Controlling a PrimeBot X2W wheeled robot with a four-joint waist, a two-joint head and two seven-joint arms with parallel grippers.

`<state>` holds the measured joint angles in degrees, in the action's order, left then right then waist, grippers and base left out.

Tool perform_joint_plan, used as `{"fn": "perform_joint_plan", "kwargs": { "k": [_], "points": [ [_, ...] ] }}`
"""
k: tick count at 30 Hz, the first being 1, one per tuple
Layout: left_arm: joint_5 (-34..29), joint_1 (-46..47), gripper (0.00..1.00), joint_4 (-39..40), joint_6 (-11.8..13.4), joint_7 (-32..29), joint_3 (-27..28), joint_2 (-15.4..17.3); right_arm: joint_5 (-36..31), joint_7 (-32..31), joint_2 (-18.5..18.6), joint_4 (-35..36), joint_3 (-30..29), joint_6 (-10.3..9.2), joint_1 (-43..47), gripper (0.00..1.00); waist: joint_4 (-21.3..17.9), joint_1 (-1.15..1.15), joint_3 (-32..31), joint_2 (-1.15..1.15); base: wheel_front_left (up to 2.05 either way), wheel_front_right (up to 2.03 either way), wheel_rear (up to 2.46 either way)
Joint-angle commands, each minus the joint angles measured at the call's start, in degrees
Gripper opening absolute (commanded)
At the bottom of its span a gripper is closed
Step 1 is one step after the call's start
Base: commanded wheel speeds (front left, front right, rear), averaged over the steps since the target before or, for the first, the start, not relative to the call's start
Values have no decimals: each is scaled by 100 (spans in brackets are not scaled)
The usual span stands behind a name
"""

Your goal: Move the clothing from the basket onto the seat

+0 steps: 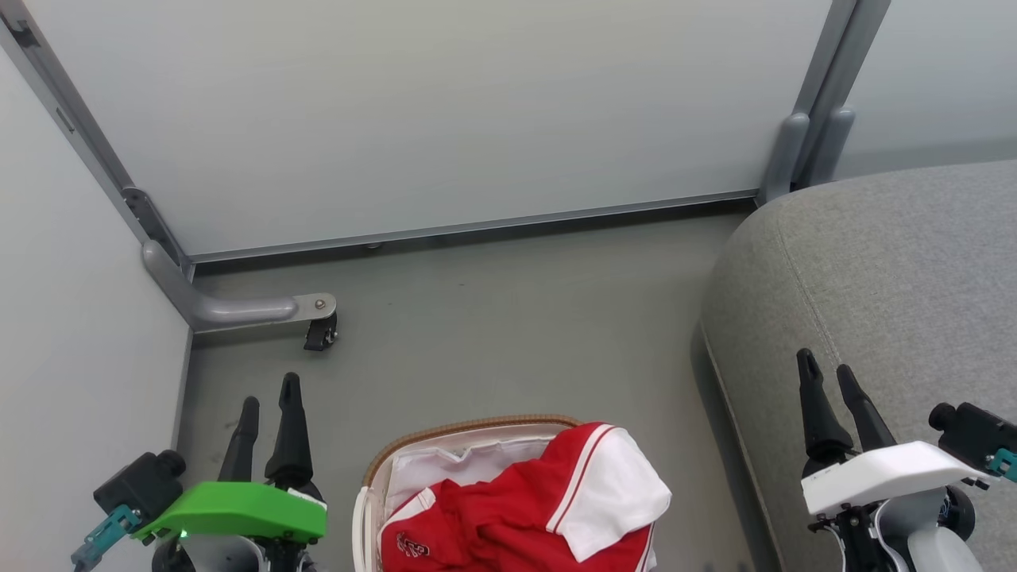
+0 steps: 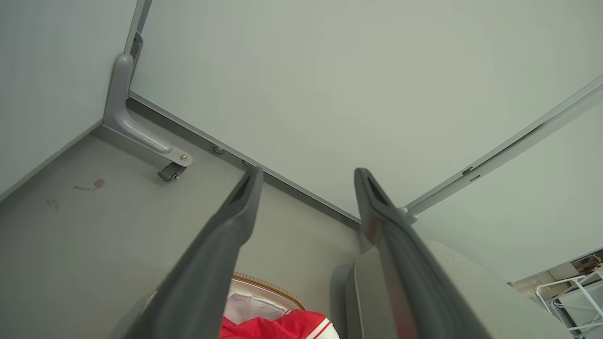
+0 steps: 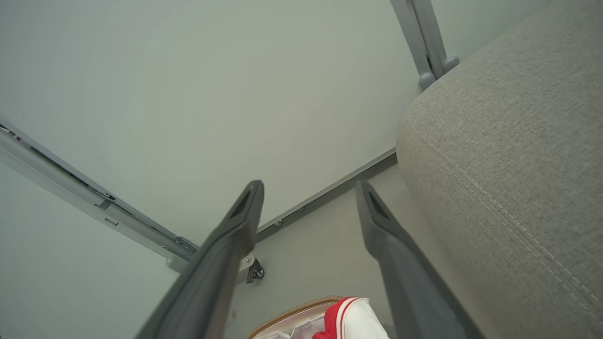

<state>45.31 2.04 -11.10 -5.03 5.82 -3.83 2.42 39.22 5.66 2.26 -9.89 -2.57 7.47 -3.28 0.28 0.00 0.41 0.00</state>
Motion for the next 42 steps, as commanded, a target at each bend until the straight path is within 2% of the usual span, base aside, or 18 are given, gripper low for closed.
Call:
{"fn": "perform_joint_plan", "kwargs": {
  "k": [1,18,42],
  "points": [
    [-215,-1,100,61,16,60,-6,38,-222,77,39,69,12,2,0,100,3,0,1,0,0,0,0],
    [-1318,-55,100,-170,3,325,-89,46,-1420,341,52,23,97,2,39,100,11,0,29,0,0,0,0],
    [-2362,-111,100,-477,20,643,-266,54,-2761,660,64,-36,176,3,131,100,37,0,42,0,0,0,0]
  ]
}}
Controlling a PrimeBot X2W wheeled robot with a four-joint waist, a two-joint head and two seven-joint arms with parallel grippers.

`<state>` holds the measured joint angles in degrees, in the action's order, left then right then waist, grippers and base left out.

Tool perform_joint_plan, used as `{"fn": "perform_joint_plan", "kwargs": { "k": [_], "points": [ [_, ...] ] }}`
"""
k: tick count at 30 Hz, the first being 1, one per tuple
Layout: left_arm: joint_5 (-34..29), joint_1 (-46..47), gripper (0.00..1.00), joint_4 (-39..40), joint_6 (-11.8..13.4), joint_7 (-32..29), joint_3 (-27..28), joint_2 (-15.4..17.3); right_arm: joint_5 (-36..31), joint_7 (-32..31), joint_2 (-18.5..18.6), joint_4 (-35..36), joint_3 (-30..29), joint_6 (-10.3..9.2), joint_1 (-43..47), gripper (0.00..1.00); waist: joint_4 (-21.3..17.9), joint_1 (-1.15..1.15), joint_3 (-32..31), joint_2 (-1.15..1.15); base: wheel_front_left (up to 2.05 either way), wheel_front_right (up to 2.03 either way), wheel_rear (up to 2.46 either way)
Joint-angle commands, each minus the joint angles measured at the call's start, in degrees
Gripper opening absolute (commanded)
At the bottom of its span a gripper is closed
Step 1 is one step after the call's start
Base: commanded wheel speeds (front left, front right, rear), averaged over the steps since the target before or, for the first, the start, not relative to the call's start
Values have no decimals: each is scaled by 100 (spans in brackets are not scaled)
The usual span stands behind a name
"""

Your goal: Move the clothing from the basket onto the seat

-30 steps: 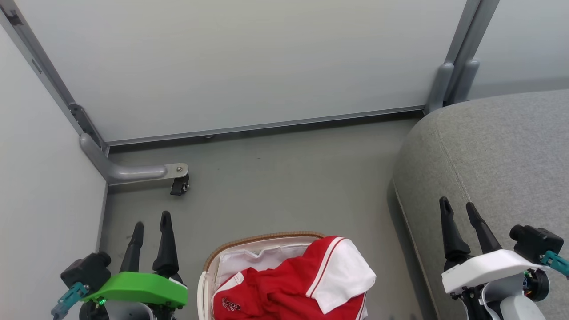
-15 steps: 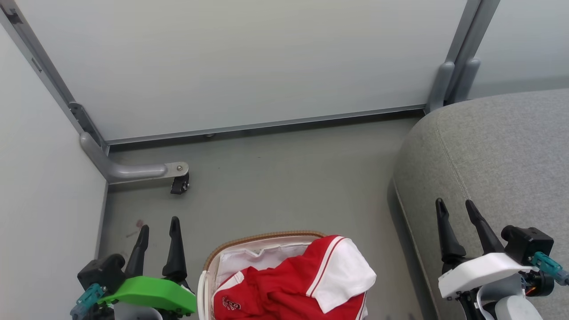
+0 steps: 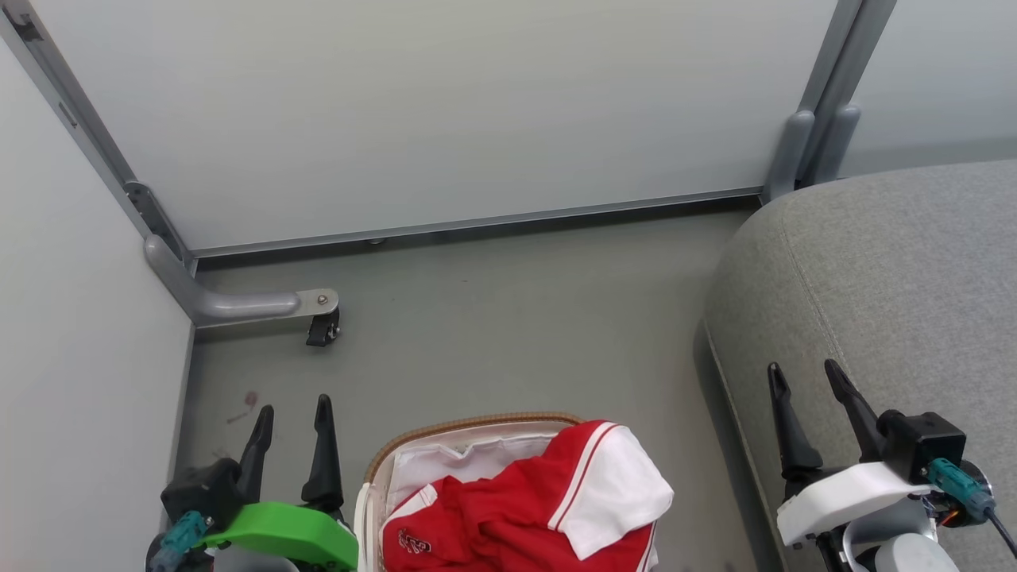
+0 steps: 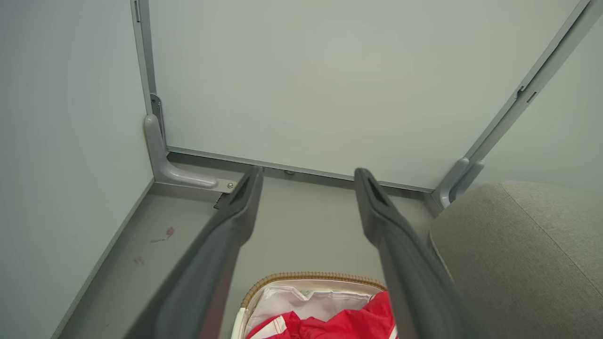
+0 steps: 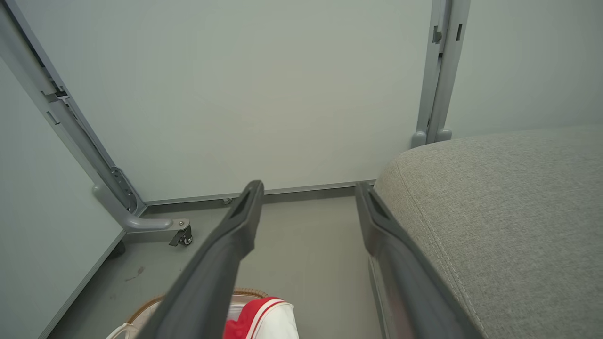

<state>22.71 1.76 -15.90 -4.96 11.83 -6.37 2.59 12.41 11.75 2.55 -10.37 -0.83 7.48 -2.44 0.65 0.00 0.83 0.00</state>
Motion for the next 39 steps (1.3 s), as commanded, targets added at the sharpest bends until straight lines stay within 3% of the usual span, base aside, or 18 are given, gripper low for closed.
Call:
{"fn": "perform_joint_plan", "kwargs": {
  "k": [1,28,39],
  "points": [
    [-138,-86,100,-18,11,56,-12,38,-139,61,35,0,6,2,45,100,2,0,1,0,0,0,0],
    [-1088,-92,100,-348,-24,344,-120,47,-1346,352,49,-143,91,2,88,100,35,0,19,0,0,0,0],
    [-1097,-73,100,-414,-28,336,-125,46,-1332,353,49,-105,106,1,96,100,37,0,11,0,0,0,0]
  ]
}}
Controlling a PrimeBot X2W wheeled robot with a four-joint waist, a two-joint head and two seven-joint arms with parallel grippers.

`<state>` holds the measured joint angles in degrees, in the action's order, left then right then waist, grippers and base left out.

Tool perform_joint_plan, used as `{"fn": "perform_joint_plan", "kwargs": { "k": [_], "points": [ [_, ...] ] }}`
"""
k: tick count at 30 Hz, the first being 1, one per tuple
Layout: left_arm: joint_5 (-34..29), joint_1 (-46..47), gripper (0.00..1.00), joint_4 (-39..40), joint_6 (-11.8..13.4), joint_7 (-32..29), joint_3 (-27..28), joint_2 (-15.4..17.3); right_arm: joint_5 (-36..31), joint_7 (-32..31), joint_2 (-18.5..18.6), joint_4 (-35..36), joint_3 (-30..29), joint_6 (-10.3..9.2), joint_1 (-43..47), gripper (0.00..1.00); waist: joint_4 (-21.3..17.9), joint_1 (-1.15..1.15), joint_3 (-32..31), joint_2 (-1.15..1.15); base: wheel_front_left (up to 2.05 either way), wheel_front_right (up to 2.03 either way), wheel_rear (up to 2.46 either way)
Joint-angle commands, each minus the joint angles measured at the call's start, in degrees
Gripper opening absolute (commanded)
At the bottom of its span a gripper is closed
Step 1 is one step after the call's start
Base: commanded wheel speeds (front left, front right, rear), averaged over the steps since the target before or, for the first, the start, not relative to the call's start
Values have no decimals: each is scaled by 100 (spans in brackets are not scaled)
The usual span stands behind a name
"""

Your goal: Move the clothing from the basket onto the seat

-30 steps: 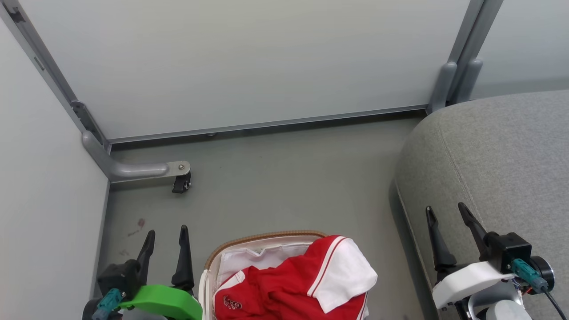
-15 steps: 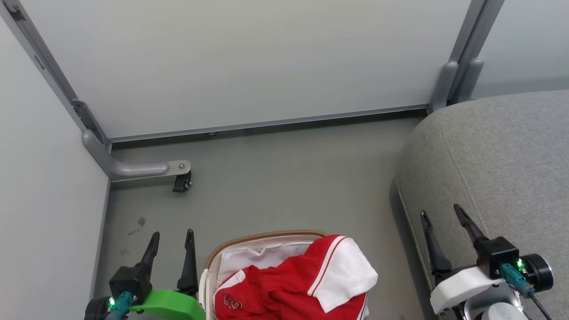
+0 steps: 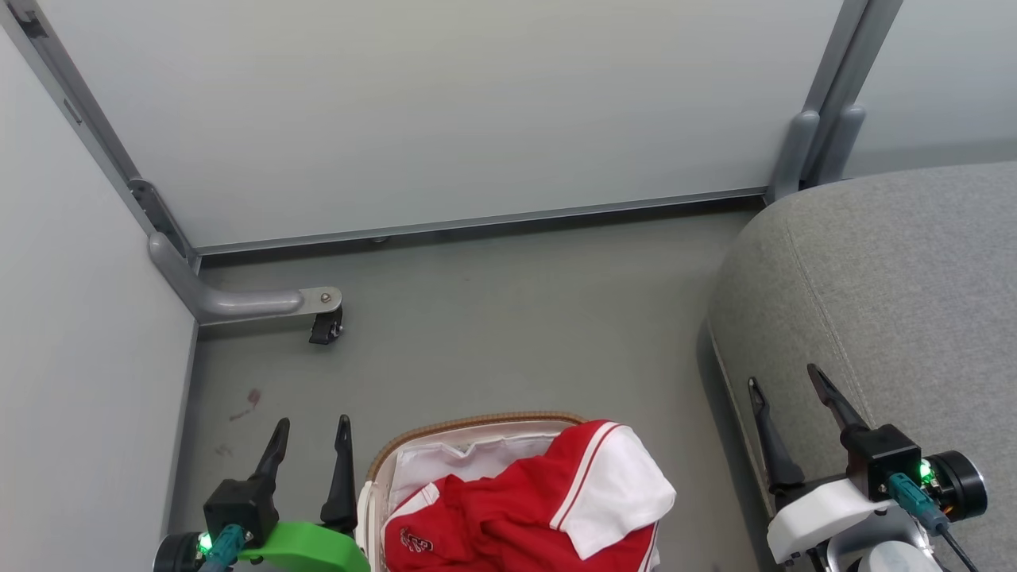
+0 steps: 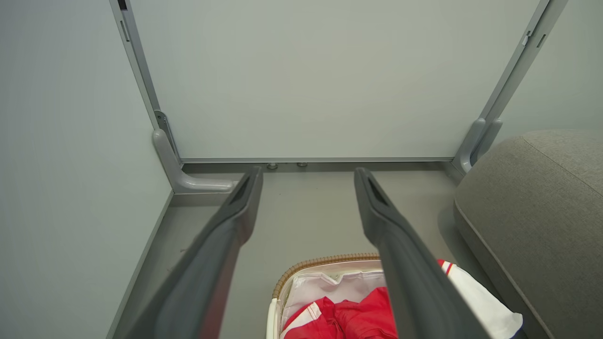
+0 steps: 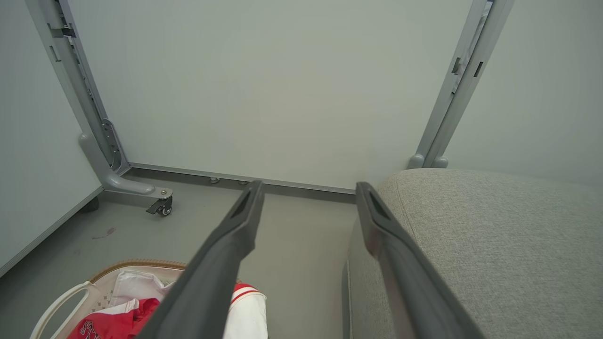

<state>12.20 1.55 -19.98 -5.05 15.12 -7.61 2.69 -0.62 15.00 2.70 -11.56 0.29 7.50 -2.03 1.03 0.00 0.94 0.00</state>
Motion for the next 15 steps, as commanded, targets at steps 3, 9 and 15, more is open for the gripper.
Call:
{"fn": "perform_joint_plan", "kwargs": {
  "k": [3,9,15],
  "points": [
    [-58,-49,100,-7,-21,6,-6,36,-30,28,34,18,-5,-3,62,100,-3,0,-1,0,0,0,0],
    [-80,-66,100,-2,-25,6,-20,36,-33,28,34,28,-17,-3,65,100,-10,0,2,0,0,0,0],
    [-46,-56,100,-18,-37,6,-61,36,-14,28,34,42,-28,-3,62,100,-16,0,28,0,0,0,0]
  ]
}}
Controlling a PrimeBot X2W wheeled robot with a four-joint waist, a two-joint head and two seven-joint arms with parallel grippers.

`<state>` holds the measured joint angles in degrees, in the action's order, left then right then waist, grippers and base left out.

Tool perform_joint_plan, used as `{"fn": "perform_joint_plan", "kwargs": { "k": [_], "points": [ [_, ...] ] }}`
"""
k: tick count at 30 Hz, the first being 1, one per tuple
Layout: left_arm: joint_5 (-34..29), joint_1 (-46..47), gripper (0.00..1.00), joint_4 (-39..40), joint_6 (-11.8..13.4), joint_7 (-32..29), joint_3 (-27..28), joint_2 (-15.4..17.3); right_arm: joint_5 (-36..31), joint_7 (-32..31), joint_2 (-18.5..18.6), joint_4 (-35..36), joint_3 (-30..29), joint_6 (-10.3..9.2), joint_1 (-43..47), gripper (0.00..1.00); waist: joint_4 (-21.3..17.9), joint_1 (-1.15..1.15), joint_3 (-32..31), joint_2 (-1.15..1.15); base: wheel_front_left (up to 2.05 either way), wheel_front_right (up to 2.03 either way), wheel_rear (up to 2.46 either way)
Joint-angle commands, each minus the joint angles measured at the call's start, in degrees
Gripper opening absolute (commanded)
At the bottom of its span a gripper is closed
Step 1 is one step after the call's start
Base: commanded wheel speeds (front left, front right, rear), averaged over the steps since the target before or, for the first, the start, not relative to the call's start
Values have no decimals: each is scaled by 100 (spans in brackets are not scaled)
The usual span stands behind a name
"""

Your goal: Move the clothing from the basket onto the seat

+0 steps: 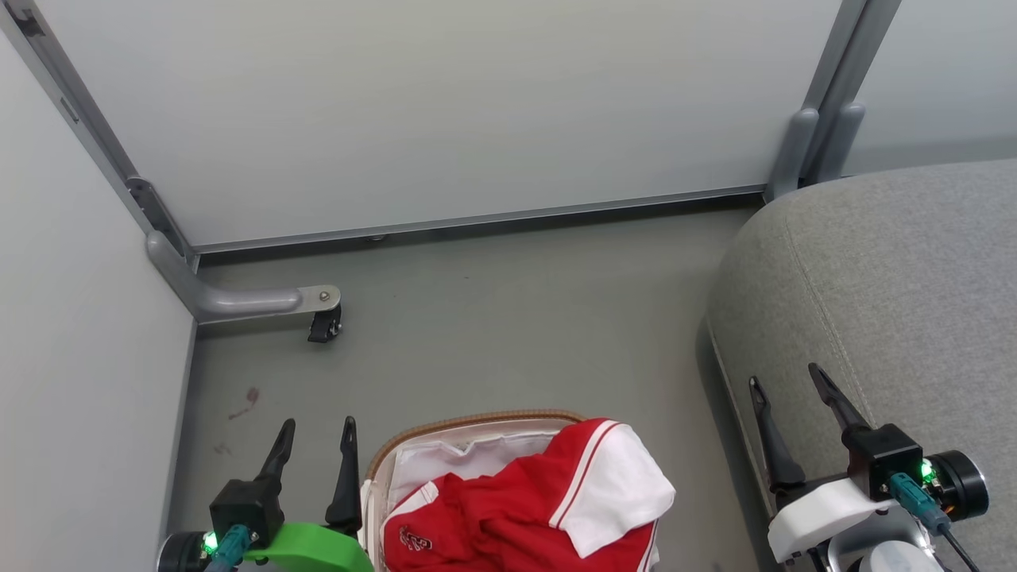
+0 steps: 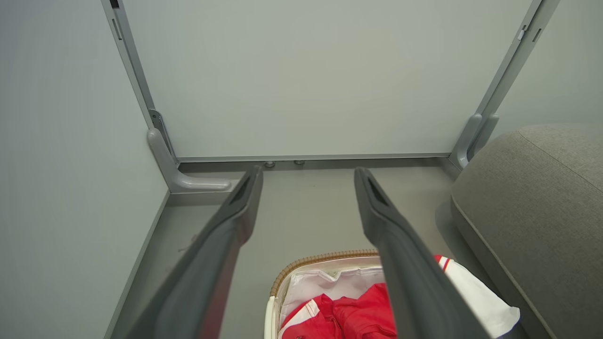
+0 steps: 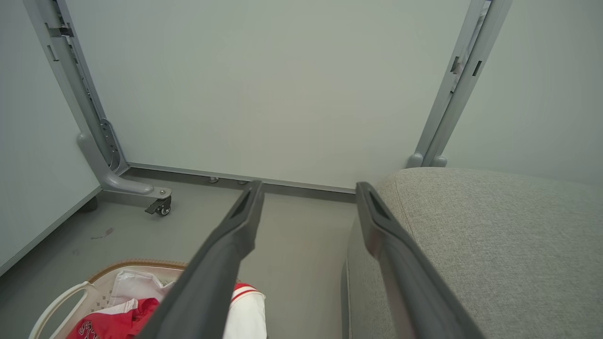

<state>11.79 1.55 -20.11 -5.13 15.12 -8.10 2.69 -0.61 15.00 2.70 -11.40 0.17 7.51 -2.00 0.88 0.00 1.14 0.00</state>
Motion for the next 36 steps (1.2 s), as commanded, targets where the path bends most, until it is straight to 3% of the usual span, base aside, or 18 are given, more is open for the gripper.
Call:
{"fn": "perform_joint_plan", "kwargs": {
  "k": [1,9,16,26,36],
  "points": [
    [18,-48,100,-10,-24,6,-14,36,-8,28,34,34,-16,-4,54,100,-4,0,20,0,0,0,0],
    [-118,356,100,-57,-54,6,-120,34,-44,28,34,166,-10,-4,-168,100,-58,0,470,0,0,0,0],
    [-460,1052,100,-633,-145,5,-606,33,-88,26,34,291,-11,-4,-565,100,-185,0,1238,0,0,0,0],
    [-751,2189,100,-2211,-234,5,-1693,36,-45,22,31,482,-25,-5,-1198,100,-505,0,2370,0,0,0,0],
    [-462,3200,100,-3934,-244,5,-3006,38,83,22,28,622,67,-5,-1576,100,-863,0,3195,0,0,0,0]
  ]
}}
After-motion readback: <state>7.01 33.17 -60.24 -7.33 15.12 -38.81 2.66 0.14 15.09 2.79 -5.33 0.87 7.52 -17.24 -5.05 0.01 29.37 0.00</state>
